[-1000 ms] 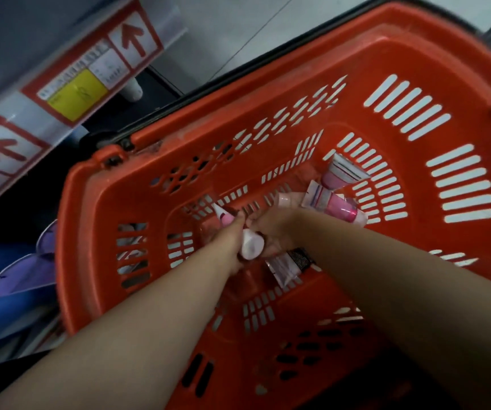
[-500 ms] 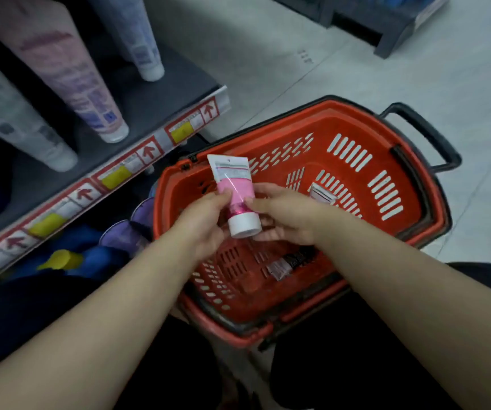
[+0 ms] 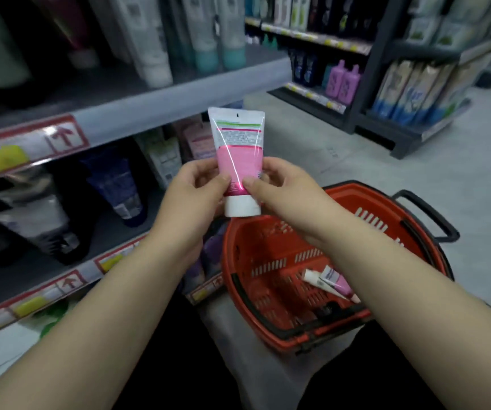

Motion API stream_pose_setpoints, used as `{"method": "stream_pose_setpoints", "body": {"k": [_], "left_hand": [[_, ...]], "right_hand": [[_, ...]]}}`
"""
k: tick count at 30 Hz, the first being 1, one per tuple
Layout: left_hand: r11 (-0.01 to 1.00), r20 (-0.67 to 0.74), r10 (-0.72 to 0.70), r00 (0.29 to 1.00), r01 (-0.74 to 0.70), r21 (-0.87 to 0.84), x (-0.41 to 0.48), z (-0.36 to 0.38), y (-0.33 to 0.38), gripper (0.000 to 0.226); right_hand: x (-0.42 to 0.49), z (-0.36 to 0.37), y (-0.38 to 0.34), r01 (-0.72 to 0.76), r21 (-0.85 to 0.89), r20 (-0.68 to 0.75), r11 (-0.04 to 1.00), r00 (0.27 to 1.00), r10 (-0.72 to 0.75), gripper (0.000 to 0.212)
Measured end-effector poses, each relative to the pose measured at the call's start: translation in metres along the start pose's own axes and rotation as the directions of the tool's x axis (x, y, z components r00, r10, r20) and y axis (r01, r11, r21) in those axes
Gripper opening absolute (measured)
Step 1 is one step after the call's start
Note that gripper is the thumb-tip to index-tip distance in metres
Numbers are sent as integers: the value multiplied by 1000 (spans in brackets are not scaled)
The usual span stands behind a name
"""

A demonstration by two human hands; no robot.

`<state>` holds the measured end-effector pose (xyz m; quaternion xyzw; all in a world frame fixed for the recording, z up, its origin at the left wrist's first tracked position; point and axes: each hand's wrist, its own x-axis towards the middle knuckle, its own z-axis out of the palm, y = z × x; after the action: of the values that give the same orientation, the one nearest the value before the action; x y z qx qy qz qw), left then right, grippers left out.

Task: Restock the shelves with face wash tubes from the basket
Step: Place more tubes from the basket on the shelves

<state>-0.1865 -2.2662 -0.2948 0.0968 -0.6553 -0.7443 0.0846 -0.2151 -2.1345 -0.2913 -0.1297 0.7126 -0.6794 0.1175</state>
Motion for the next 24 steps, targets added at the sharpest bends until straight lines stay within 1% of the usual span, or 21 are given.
{"method": "stream_pose_setpoints", "body": {"k": [1, 4, 7, 10, 12, 14, 16, 19, 21, 22, 24], "left_hand": [[999, -3, 50, 999, -50, -4, -4, -5, 12, 21], [975, 16, 221, 975, -221, 16, -10, -23, 46, 34], [940, 39, 332, 942, -334, 67, -9, -41, 74, 45], [909, 50, 401, 915, -404, 99, -4, -59, 93, 53], [899, 54, 413, 909, -417, 133, 0, -69, 103, 56], [890, 58, 420, 906, -424, 171, 7, -81, 111, 58], [881, 33, 429, 903, -426, 207, 17, -92, 117, 59], [891, -33, 421, 906, -406, 203, 33, -102, 122, 53], [899, -31, 390, 920, -374, 227, 43, -105, 122, 50], [902, -22, 372, 928, -356, 243, 50, -108, 120, 49], [913, -48, 323, 945, -298, 279, 65, -114, 119, 51]], "right_hand": [[2, 8, -11, 53, -39, -7, 998, 999, -53, 24], [13, 29, -42, 195, -127, -33, 972, 979, -201, 23], [25, 50, -71, 279, -154, -7, 948, 959, -283, 31], [42, 69, -91, 338, -296, 24, 893, 937, -347, 45], [55, 83, -101, 356, -361, 34, 862, 929, -370, 56], [71, 98, -107, 363, -375, 26, 853, 924, -382, 59], [88, 114, -113, 370, -382, 4, 847, 917, -399, 55], [111, 137, -118, 358, -402, -13, 843, 918, -396, 47], [130, 151, -115, 322, -455, -16, 830, 929, -369, 40], [139, 156, -113, 304, -493, -25, 815, 932, -362, 36], [157, 167, -111, 261, -578, -44, 773, 936, -349, 29]]}}
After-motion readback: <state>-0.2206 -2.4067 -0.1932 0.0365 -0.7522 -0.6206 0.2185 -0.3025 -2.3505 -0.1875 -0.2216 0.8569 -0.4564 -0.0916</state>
